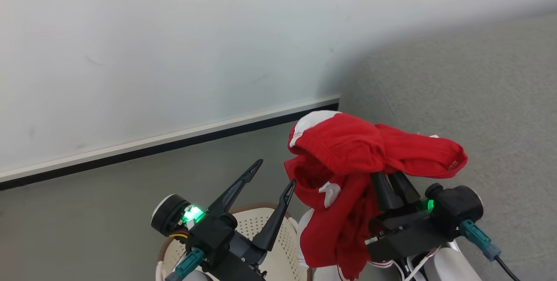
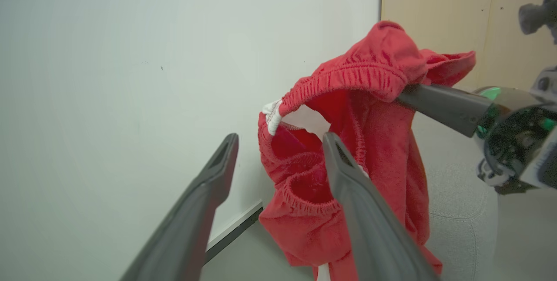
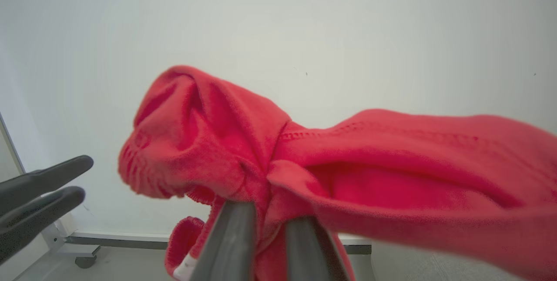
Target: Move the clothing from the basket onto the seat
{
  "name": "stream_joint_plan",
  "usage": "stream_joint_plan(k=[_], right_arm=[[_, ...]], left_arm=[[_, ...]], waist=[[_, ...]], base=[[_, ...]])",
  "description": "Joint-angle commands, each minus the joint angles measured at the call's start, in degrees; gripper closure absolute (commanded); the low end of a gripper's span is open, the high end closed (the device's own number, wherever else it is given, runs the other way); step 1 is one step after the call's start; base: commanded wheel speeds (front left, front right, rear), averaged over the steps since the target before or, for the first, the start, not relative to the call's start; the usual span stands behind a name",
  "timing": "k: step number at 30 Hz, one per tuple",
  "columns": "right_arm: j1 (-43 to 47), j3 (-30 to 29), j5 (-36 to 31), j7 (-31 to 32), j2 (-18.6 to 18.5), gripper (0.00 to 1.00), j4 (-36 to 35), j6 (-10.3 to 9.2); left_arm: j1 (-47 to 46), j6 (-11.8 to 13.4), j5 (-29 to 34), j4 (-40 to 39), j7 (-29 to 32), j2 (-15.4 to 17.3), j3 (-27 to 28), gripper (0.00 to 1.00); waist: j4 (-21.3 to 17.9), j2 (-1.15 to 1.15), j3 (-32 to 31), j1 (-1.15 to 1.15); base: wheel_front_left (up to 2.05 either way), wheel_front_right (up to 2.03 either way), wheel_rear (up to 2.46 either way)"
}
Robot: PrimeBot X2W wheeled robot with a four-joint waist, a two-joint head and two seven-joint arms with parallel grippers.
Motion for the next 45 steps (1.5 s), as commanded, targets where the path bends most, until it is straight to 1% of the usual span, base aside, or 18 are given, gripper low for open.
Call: stream_joint_plan(k=[1, 9, 10, 17, 26, 29, 34, 37, 43, 45], right_arm=[[-0.5, -0.2, -0.8, -0.1, -0.2, 1.0, -1.4, 0.04], [-2.1, -1.8, -1.7, -0.1, 0.7, 1.0, -6.4, 0.04], [-2.1, -1.8, -1.7, -0.1, 0.7, 1.0, -6.4, 0.04], [-2.6, -4.1, -2.4, -0.1, 1.7, 1.0, -9.9, 0.04], [-2.2, -6.1, -3.2, -0.1, 3.5, 1.0, -13.3, 0.04], [-1.5, -7.5, -3.7, -0.1, 4.0, 1.0, -14.4, 0.04], [-0.2, -9.3, -4.2, -0.1, 4.4, 1.0, -15.3, 0.04], [-0.4, -10.2, -3.9, -0.1, 4.6, 1.0, -15.3, 0.04], [-4.8, -14.2, -2.1, -0.1, 4.6, 1.0, -16.6, 0.04], [-7.5, -16.2, -1.1, -0.1, 3.9, 1.0, -17.0, 0.04]], left_arm=[[0.1, -0.2, 0.5, -0.6, 0.2, 0.5, -0.2, 0.0], [-2.8, -0.8, 1.3, -1.9, 1.0, 1.2, -0.7, 0.0], [-2.8, -0.8, 1.3, -1.9, 1.0, 1.2, -0.7, 0.0], [-5.2, -1.7, 1.8, -2.0, 1.5, 1.5, -1.6, 0.0], [-7.9, -2.8, 2.5, -1.5, 2.4, 2.3, -2.5, 0.0], [-8.8, -3.6, 2.4, -0.9, 2.4, 2.0, -3.3, 0.0], [-9.8, -4.2, 2.2, 0.1, 2.2, 1.6, -4.1, 0.0], [-10.3, -4.3, 2.5, 0.8, 2.3, 2.0, -4.4, 0.0], [-12.0, -4.7, 3.4, 0.1, 3.8, 2.9, -4.9, 0.0], [-13.1, -4.6, 4.0, -0.7, 4.7, 3.4, -4.9, 0.0]], waist=[[-2.5, 0.0, 1.5, 0.0], [-9.3, 0.0, 5.9, 0.0], [-9.3, 0.0, 5.9, 0.0], [-14.7, 0.0, 10.1, 0.0], [-20.3, 0.0, 13.6, 0.0], [-20.6, 0.0, 13.9, 0.0], [-20.9, 0.0, 14.1, 0.0], [-21.1, 0.0, 14.8, 0.0], [-21.1, 0.0, 17.8, 0.0], [-21.1, 0.0, 19.5, 0.0]], base=[[0.0, 0.0, 0.0], [0.0, 0.0, 0.0], [0.0, 0.0, 0.0], [0.0, 0.0, 0.0], [0.0, 0.0, 0.0], [0.0, 0.0, 0.0], [0.0, 0.0, 0.0], [0.0, 0.0, 0.0], [0.0, 0.0, 0.0], [0.0, 0.0, 0.0]])
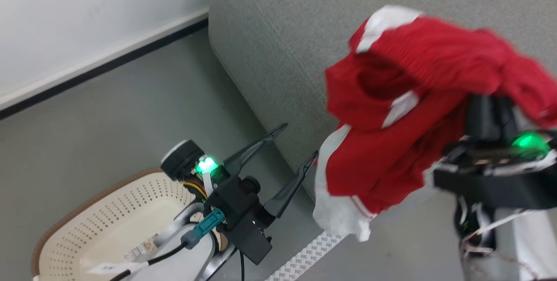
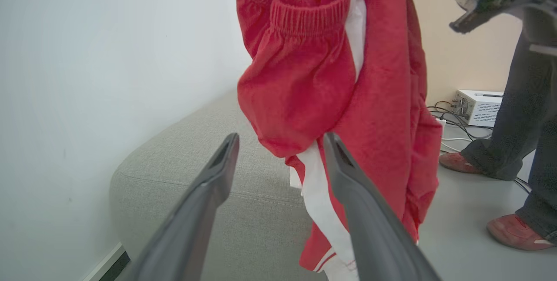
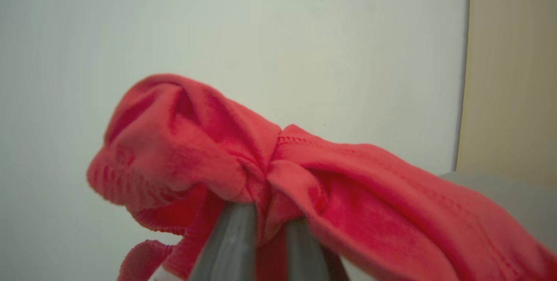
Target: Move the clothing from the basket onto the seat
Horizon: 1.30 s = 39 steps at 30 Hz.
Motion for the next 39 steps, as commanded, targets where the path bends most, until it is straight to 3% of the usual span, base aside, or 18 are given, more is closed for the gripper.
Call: stream_joint_plan(k=[1, 12, 16, 21, 27, 30, 39], right_arm=[[-2.4, -1.4, 1.1, -0.1, -1.1, 1.0, -0.4, 0.04], [-19.9, -14.8, 9.2, -0.1, -10.6, 1.0, -0.3, 0.04], [-26.4, -20.4, 12.7, -0.1, -17.1, 1.0, 2.5, 0.04], [-33.7, -23.3, 12.9, -0.1, -26.6, 1.0, 6.6, 0.04], [-40.1, -24.4, 10.5, -0.1, -32.9, 1.0, 13.2, 0.04], [-40.6, -24.7, 10.2, -0.1, -33.2, 1.0, 19.0, 0.03], [-40.6, -21.8, 9.4, -0.1, -29.4, 1.0, 41.1, 0.03]], left_arm=[[-1.6, 0.0, 0.9, -0.9, 0.8, 0.6, -0.1, 0.0], [-9.8, -2.9, 3.1, -4.1, 5.0, 1.0, -2.2, 0.0], [-12.9, -3.6, 3.4, -4.8, 6.2, 0.5, -3.2, 0.0], [-16.1, -4.0, 3.2, -6.0, 7.6, 0.8, -3.5, 0.0], [-16.7, -4.1, 3.7, -6.8, 8.5, 2.3, -3.5, 0.0], [-17.1, -4.0, 4.0, -7.3, 8.5, 2.8, -3.7, 0.0], [-15.7, -2.4, 3.8, -8.1, 8.5, 4.6, -2.5, 0.0]], waist=[[0.2, 0.0, 3.2, 0.0], [4.5, 0.0, 14.6, 0.0], [6.2, 0.0, 18.7, 0.0], [7.5, 0.0, 23.6, 0.0], [8.4, 0.0, 26.7, 0.0], [9.0, 0.0, 28.0, 0.0], [10.3, 0.0, 30.2, 0.0]], base=[[0.0, 0.0, 0.0], [0.0, 0.0, 0.0], [0.0, 0.0, 0.0], [0.0, 0.0, 0.0], [0.0, 0.0, 0.0], [0.0, 0.0, 0.0], [0.0, 0.0, 0.0]])
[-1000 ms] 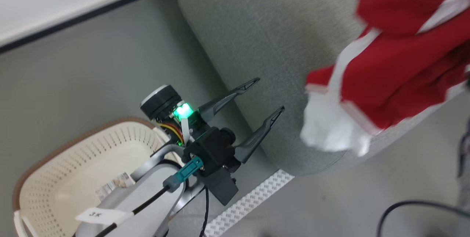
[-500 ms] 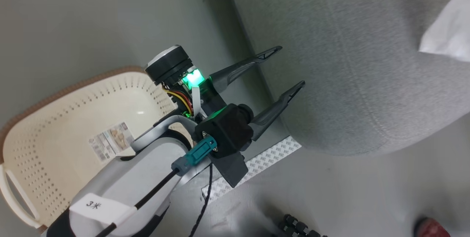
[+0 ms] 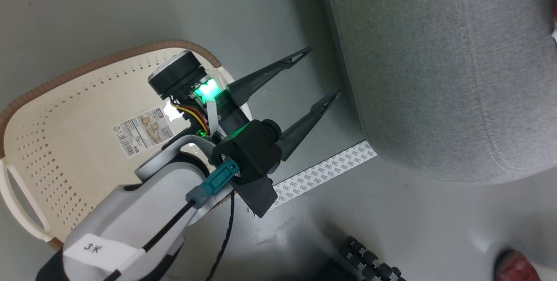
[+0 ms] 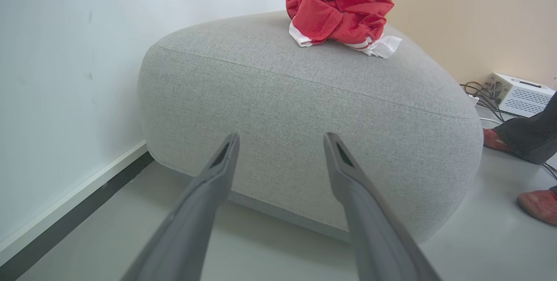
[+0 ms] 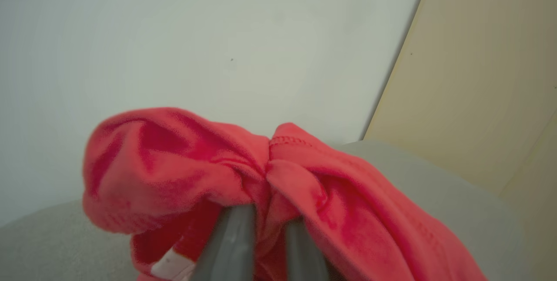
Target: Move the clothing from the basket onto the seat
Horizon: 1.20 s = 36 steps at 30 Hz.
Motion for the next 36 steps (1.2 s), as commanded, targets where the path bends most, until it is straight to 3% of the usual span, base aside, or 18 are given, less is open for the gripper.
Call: stream_joint_plan(k=[1, 8, 12, 13, 14, 15, 16, 23, 29, 36], right_arm=[[-1.1, 1.9, 0.7, -0.1, 0.4, 1.0, 3.1, 0.01], [-4.2, 8.4, 6.0, -0.1, 2.3, 1.0, 14.8, 0.01], [-5.4, 12.3, 7.9, -0.1, 2.4, 0.99, 17.2, 0.01], [-5.3, 12.9, 8.1, -0.1, 2.2, 0.62, 16.8, 0.01], [-5.3, 12.9, 8.1, -0.1, 2.2, 0.62, 16.8, 0.01], [-5.0, 13.4, 8.2, -0.1, 1.9, 0.46, 16.1, 0.01], [-4.5, 13.6, 8.2, -0.1, 1.6, 0.0, 15.3, 0.01], [1.8, 12.3, 6.9, -0.1, 2.9, 0.0, 9.1, 0.01], [10.5, 9.8, 2.0, -0.1, 4.8, 0.0, 2.2, 0.01], [25.2, 7.8, -4.9, 2.0, 11.3, 0.0, -9.3, 0.01]], left_arm=[[0.5, 0.4, 0.5, -0.5, 0.4, 0.9, 0.2, 0.0], [0.9, 1.7, 0.8, -2.1, 1.4, 2.2, 1.1, 0.0], [1.5, 2.3, 0.5, -2.0, 0.9, 1.9, 1.0, 0.0], [1.6, 2.4, 0.3, -1.9, 0.7, 1.9, 0.9, 0.0], [1.6, 2.4, 0.3, -1.9, 0.7, 1.9, 0.9, 0.0], [1.6, 2.5, 0.1, -1.7, 0.4, 1.8, 1.0, 0.0], [1.7, 2.8, 0.0, -1.6, 0.2, 1.8, 1.1, 0.0], [3.3, 4.9, -1.7, -0.4, -2.1, 1.7, 2.8, 0.0], [5.7, 6.7, -3.7, 1.8, -5.8, 0.8, 3.8, 0.0], [10.7, 9.8, -7.2, 4.6, -10.3, -0.1, 6.4, 0.0]], waist=[[0.9, -0.01, 1.1, -0.01], [1.6, -0.01, 2.6, -0.01], [1.9, -0.01, 2.3, -0.01], [2.0, -0.01, 2.0, -0.01], [2.0, -0.01, 2.0, -0.01], [2.1, -0.01, 1.5, -0.01], [2.2, -0.01, 1.2, -0.01], [2.7, -0.01, -2.8, -0.01], [4.5, -0.01, -8.3, -0.01], [8.2, -0.01, -15.8, -0.01]], base=[[0.0, 0.0, 0.0], [0.0, 0.0, 0.0], [0.0, 0.0, 0.0], [0.0, 0.0, 0.0], [0.0, 0.0, 0.0], [0.0, 0.0, 0.0], [0.0, 0.0, 0.0], [0.0, 0.0, 0.0], [0.0, 0.0, 0.0], [0.0, 0.0, 0.0]])
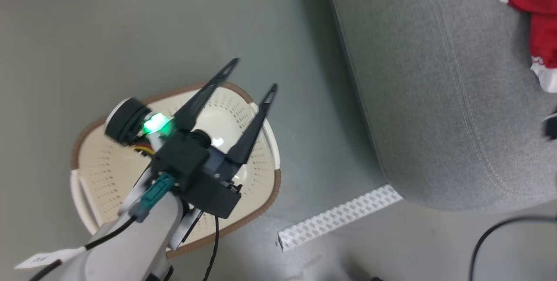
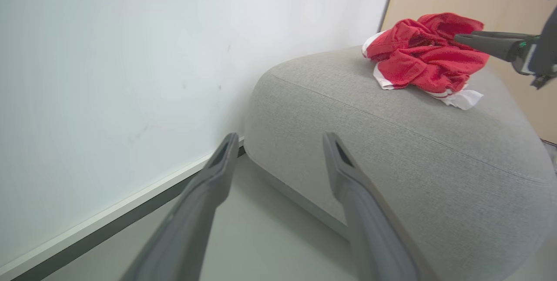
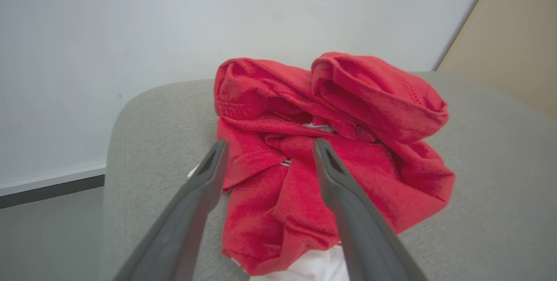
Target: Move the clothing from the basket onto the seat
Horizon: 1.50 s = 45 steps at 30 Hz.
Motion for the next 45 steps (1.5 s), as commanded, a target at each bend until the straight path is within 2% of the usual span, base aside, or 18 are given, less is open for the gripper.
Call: stream_joint_plan(k=[1, 6, 9, 17, 22, 29, 36, 39, 45], right_arm=[[2.1, 0.9, -0.9, 0.5, 1.3, 0.0, -2.2, 0.01], [8.0, 5.1, -1.5, 0.9, 5.2, 0.0, -7.9, 0.0], [10.1, 10.0, -1.3, 0.2, 4.9, 0.0, -7.1, -0.01], [12.8, 17.9, -1.3, -1.9, 2.9, 0.0, -5.6, -0.01], [14.5, 20.0, -2.0, -2.0, 3.1, 0.0, -7.7, -0.01], [19.4, 22.6, -4.6, -1.9, 5.8, 0.0, -11.2, -0.01], [26.3, 25.1, -5.4, -1.9, 7.7, 0.0, -11.8, -0.01], [28.7, 25.3, -5.2, -2.0, 8.2, 0.0, -12.5, -0.01], [32.7, 25.2, -4.9, -2.0, 8.7, 0.0, -12.8, -0.01]], left_arm=[[1.7, 0.6, -0.4, 0.3, -0.8, 0.3, 0.6, 0.0], [6.3, 3.5, -3.0, 2.0, -2.4, 0.4, 3.4, 0.0], [10.9, 6.0, -5.4, 3.3, -3.2, -0.7, 5.9, 0.0], [19.8, 7.9, -9.4, 3.4, -3.7, -1.5, 10.7, 0.0], [23.7, 8.1, -9.6, 1.6, -3.7, -2.1, 13.7, 0.0], [31.8, 7.5, -8.4, -1.0, -3.7, -3.3, 19.2, 0.0], [40.4, 5.4, -6.2, -2.3, -3.8, -4.6, 22.4, 0.0], [42.8, 4.9, -5.5, -2.4, -3.8, -5.7, 23.8, 0.0], [45.7, 2.1, -4.2, -1.8, -3.7, -7.8, 26.0, 0.0]], waist=[[3.5, 0.0, -5.3, 0.01], [5.7, 0.0, -9.6, 0.01], [8.5, 0.0, -13.9, 0.01], [14.1, 0.0, -21.7, 0.01], [16.0, 0.0, -24.4, 0.01], [16.6, 0.0, -30.1, 0.01], [16.3, 0.0, -37.0, 0.01], [16.4, 0.0, -38.4, 0.01], [16.6, 0.0, -40.6, 0.01]], base=[[0.0, 0.0, 0.0], [0.0, 0.0, 0.0], [0.0, 0.0, 0.0], [0.0, 0.0, 0.0], [0.0, 0.0, 0.0], [0.0, 0.0, 0.0], [0.0, 0.0, 0.0], [0.0, 0.0, 0.0], [0.0, 0.0, 0.0]])
